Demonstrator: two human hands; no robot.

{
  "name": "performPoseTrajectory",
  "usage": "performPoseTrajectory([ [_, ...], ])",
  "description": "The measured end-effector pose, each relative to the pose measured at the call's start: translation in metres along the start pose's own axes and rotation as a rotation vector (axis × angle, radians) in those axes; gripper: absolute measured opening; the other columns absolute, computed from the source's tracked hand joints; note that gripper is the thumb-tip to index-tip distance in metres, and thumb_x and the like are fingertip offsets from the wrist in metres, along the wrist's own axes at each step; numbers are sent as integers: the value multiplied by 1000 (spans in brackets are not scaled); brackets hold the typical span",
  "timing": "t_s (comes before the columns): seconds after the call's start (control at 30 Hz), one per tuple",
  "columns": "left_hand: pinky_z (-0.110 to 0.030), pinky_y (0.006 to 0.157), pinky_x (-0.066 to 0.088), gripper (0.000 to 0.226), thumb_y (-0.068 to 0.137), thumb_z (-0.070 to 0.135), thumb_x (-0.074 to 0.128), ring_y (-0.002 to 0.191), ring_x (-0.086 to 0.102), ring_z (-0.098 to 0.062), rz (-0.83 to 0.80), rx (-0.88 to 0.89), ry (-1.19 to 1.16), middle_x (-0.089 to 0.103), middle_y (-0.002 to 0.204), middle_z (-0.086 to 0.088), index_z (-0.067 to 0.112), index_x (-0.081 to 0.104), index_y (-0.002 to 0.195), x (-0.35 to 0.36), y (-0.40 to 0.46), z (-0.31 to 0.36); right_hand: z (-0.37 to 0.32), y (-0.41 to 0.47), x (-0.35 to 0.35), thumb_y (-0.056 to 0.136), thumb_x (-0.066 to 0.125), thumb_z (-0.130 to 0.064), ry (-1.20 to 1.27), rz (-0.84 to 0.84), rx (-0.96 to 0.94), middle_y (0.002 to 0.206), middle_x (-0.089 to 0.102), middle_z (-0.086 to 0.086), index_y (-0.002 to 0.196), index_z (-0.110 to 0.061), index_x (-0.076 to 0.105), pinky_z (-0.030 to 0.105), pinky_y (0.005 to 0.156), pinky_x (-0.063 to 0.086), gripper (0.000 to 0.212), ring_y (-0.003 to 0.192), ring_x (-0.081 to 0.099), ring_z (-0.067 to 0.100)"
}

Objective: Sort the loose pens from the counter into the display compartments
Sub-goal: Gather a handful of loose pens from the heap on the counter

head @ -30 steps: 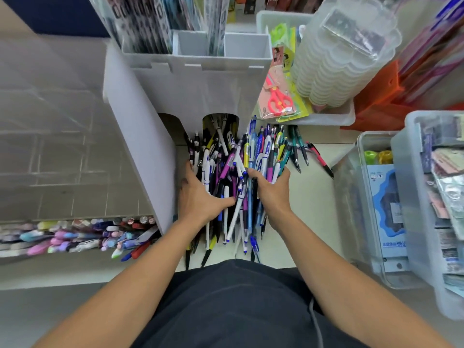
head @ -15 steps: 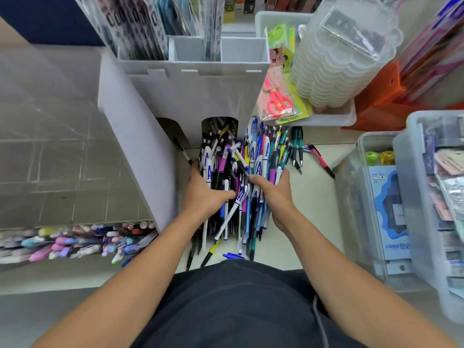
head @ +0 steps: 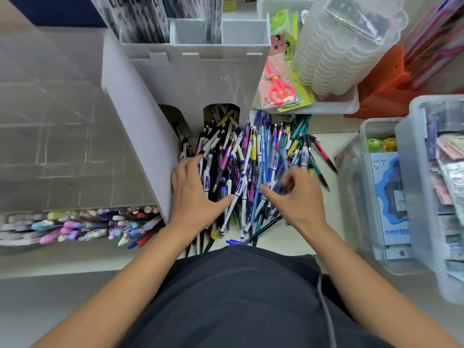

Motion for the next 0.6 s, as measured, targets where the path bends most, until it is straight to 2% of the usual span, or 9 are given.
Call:
performPoseTrajectory([
  [0.03, -31, 104, 40, 74, 67, 47, 88, 118, 43, -17, 11, 38, 2, 47, 126, 1, 21, 48, 123, -3, -7, 1, -2, -6, 13, 73, 81, -58, -52, -158, -36, 67, 56, -4, 70, -18, 53, 33, 62, 46, 49, 62, 51, 14],
  [0.07, -31, 86, 47, 56, 68, 48, 87, 96, 50, -14, -28, 49, 18, 54, 105, 5, 23, 51, 103, 0, -13, 0, -2, -15, 30, 70, 82, -60, -146, -341, -56, 59, 57, -4, 63, -17, 55, 34, 59, 49, 52, 57, 53, 13],
  [0.1, -31, 70, 47, 48, 69, 52, 85, 79, 52, -12, -119, 38, 57, 58, 86, 8, 24, 52, 87, 8, -18, -3, 0, -25, 49, 68, 83, -62, -259, -505, -76, 57, 60, -3, 62, -15, 59, 34, 59, 52, 53, 57, 57, 13],
  [0.13, -31, 62, 46, 45, 70, 57, 83, 69, 54, -10, -241, 16, 130, 59, 73, 9, 24, 54, 77, 20, -23, -8, 3, -33, 66, 66, 84, -63, -354, -629, -94, 58, 64, -2, 62, -13, 63, 34, 60, 53, 54, 59, 61, 15],
  [0.2, -31, 63, 52, 43, 71, 60, 81, 67, 60, -10, -458, 0, 309, 63, 67, 9, 22, 61, 70, 44, -33, -20, 3, -47, 92, 65, 87, -52, -430, -755, -139, 62, 67, 3, 62, -11, 66, 37, 61, 55, 46, 65, 65, 21],
  [0.3, -34, 71, 57, 38, 70, 52, 85, 71, 65, -13, -580, -9, 371, 68, 68, 5, 18, 67, 66, 62, -39, -31, -4, -57, 118, 69, 80, -30, -458, -808, -210, 65, 66, 7, 59, -12, 61, 36, 61, 54, 28, 69, 64, 27],
  [0.4, -31, 70, 54, 32, 74, 42, 86, 73, 65, -15, -623, 1, 347, 69, 69, 3, 17, 69, 65, 73, -44, -38, -11, -59, 127, 71, 74, -23, -518, -817, -281, 67, 64, 8, 64, -13, 64, 34, 61, 53, 17, 67, 61, 28],
  [0.5, -26, 64, 43, 26, 78, 33, 82, 72, 61, -11, -596, 42, 318, 66, 70, 8, 21, 64, 64, 75, -45, -37, -13, -63, 128, 73, 69, -26, -523, -811, -353, 72, 65, 10, 72, -11, 67, 37, 64, 56, 15, 70, 62, 31],
  [0.6, -21, 57, 35, 20, 78, 20, 80, 67, 54, -3, -497, 31, 273, 61, 64, 13, 23, 65, 65, 67, -40, -39, -12, -64, 121, 72, 66, -21, -561, -770, -405, 75, 62, 6, 78, -15, 61, 32, 61, 48, 10, 69, 59, 30],
])
Point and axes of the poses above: each hand's wrist, its own y-axis towards the middle knuckle, its own x-axis out of the palm, z = x × y, the point moved 9 cm from there along y, towards the middle knuckle
